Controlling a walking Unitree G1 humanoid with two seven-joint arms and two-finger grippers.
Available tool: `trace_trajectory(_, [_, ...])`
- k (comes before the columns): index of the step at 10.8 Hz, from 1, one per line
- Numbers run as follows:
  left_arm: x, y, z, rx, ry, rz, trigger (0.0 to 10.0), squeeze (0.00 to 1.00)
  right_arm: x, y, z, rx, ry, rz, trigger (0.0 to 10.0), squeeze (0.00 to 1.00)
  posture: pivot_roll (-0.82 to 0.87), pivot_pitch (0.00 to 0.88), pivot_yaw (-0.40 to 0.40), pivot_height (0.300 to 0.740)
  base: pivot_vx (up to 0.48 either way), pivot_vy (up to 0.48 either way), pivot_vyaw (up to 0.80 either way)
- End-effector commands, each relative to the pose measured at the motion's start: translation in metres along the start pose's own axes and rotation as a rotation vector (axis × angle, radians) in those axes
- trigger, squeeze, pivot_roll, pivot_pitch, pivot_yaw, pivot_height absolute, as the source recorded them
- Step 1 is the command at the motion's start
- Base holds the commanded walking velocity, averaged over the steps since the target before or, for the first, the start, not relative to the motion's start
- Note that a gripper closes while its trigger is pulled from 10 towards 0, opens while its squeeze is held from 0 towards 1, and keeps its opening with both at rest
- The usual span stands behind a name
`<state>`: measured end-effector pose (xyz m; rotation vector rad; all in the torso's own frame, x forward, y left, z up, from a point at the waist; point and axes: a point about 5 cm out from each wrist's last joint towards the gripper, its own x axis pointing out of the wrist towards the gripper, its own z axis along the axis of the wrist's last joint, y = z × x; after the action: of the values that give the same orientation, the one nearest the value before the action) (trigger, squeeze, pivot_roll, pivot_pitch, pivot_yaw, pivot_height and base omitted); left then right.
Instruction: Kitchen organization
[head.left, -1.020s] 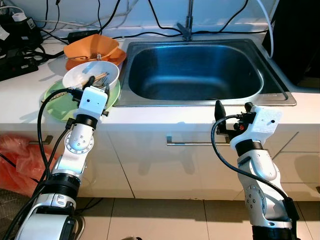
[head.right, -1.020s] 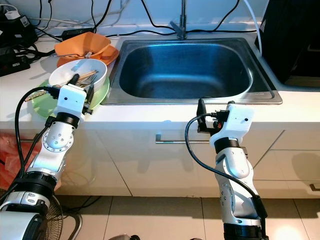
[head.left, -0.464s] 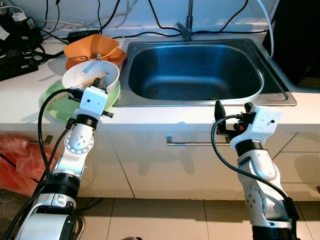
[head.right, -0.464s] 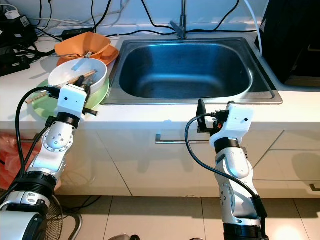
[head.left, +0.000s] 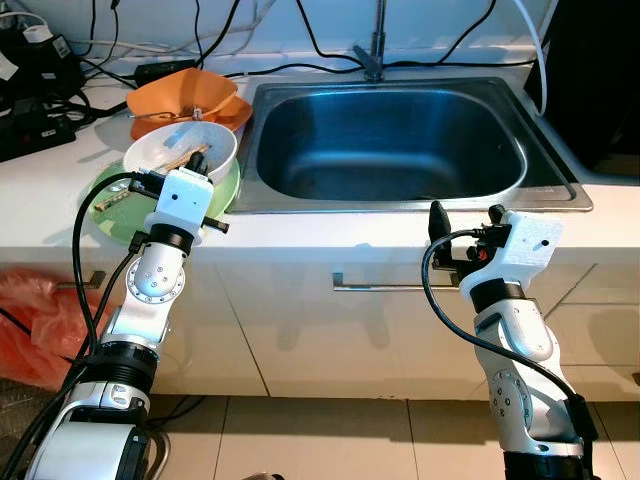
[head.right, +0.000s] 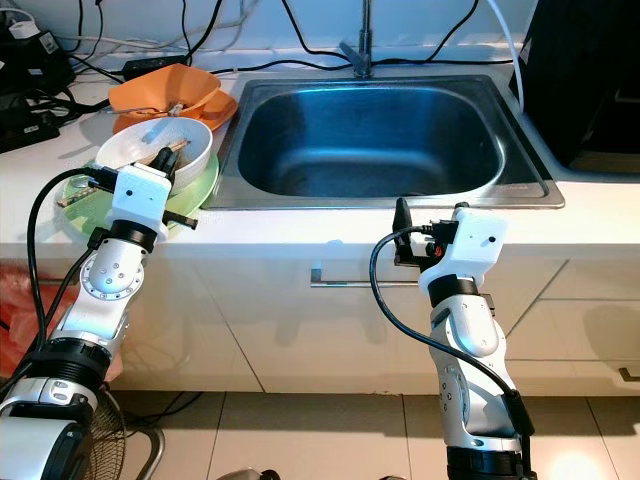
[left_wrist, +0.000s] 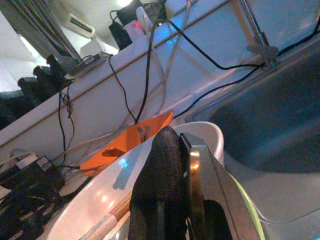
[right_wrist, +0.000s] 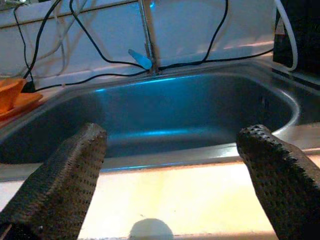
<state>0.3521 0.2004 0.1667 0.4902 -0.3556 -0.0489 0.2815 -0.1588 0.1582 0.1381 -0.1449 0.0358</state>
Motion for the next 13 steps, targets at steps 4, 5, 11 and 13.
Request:
trace_trajectory(4, [0.007, 0.012, 0.007, -0.016, -0.025, 0.023, 0.0, 0.0, 0.002, 0.004, 0.006, 0.013, -0.015, 0.035, 10.0, 0.26, 0.0, 0.057, 0.079, 0.74, 0.0, 0.0, 0.0])
trace_trajectory(5, [0.007, 0.011, 0.007, -0.02, -0.029, 0.019, 0.0, 0.0, 0.001, 0.009, 0.006, 0.03, -0.007, 0.078, 10.0, 0.25, 0.0, 0.057, 0.081, 0.74, 0.0, 0.0, 0.0])
trace_trajectory(11, [0.012, 0.009, 0.016, -0.054, -0.065, 0.007, 0.0, 0.0, -0.015, 0.031, -0.004, 0.107, 0.136, 0.391, 10.0, 0.24, -0.01, 0.057, 0.08, 0.74, 0.0, 0.0, 0.0])
trace_trajectory(13, [0.012, 0.009, 0.016, -0.054, -0.065, 0.007, 0.0, 0.0, -0.015, 0.031, -0.004, 0.107, 0.136, 0.391, 10.0, 0.24, -0.01, 0.057, 0.08, 0.74, 0.0, 0.0, 0.0])
